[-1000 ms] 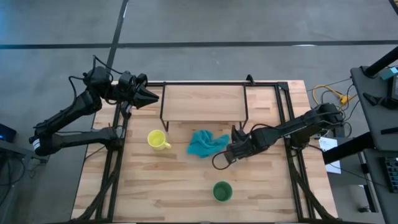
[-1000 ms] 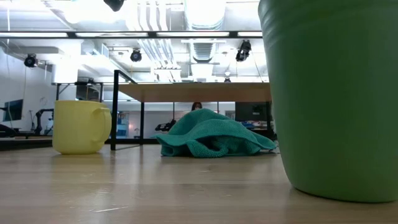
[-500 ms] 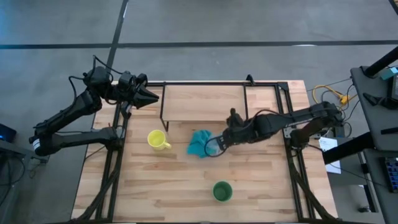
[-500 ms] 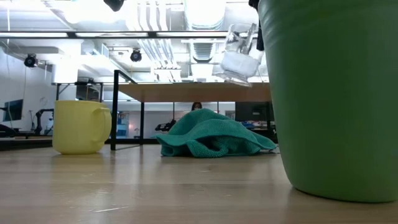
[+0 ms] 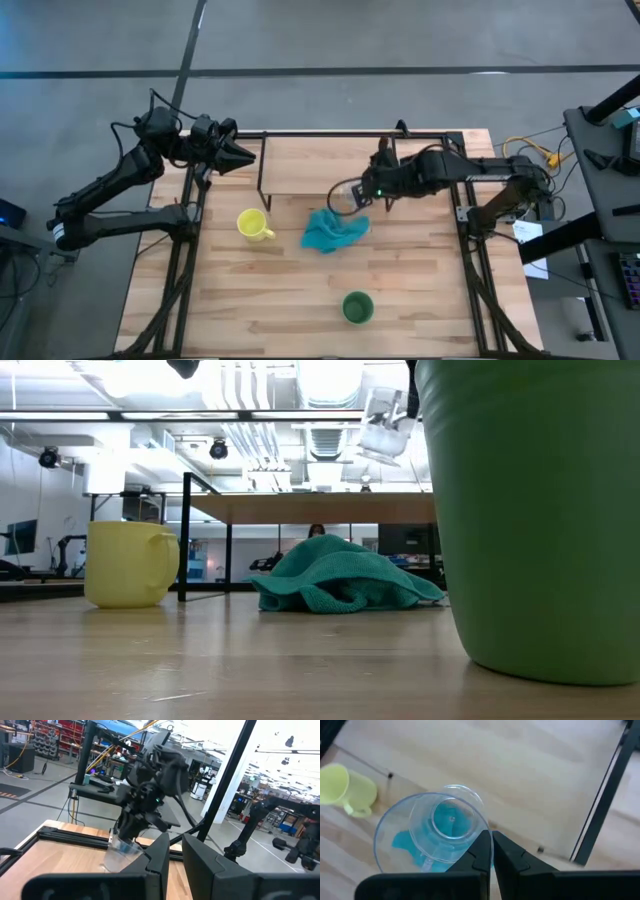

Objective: Stack small to large cups/mugs on shelf
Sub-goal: Put the transparent cup on the shelf

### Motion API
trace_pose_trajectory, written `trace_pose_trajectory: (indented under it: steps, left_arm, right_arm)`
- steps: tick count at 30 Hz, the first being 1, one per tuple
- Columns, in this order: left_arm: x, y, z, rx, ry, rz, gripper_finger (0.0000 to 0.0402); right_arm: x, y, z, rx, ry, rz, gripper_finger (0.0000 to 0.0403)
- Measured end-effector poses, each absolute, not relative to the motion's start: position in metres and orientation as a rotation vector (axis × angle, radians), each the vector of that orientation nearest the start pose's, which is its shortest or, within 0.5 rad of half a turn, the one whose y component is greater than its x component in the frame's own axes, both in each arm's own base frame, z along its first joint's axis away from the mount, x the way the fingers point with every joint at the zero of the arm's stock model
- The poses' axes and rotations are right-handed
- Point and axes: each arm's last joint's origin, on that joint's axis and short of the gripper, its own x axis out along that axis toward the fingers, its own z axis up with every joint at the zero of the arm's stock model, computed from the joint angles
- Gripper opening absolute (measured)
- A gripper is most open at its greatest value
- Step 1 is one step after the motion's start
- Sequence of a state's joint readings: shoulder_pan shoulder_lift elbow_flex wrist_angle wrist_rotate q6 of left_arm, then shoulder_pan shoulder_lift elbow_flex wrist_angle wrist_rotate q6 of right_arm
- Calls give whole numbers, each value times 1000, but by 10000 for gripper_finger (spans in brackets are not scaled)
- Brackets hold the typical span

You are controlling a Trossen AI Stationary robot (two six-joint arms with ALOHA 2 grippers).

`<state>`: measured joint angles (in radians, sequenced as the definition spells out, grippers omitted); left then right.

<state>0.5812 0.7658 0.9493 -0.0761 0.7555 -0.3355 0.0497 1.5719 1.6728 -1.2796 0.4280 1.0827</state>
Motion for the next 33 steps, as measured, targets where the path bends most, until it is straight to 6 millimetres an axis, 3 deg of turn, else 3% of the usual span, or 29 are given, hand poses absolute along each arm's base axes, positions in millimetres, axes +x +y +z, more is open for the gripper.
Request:
trace_pose_trajectory:
  steps: [6, 20, 33]
  left_arm:
    - [135, 65, 400, -268, -54, -186, 39]
    - [137, 66, 398, -275, -46, -185, 39]
    - [141, 69, 396, -286, -34, -183, 39]
  right_arm:
    - [290, -19, 374, 609, 864, -909, 9]
    - [280, -61, 372, 519, 958, -962, 9]
    - [279, -77, 368, 533, 999, -909, 9]
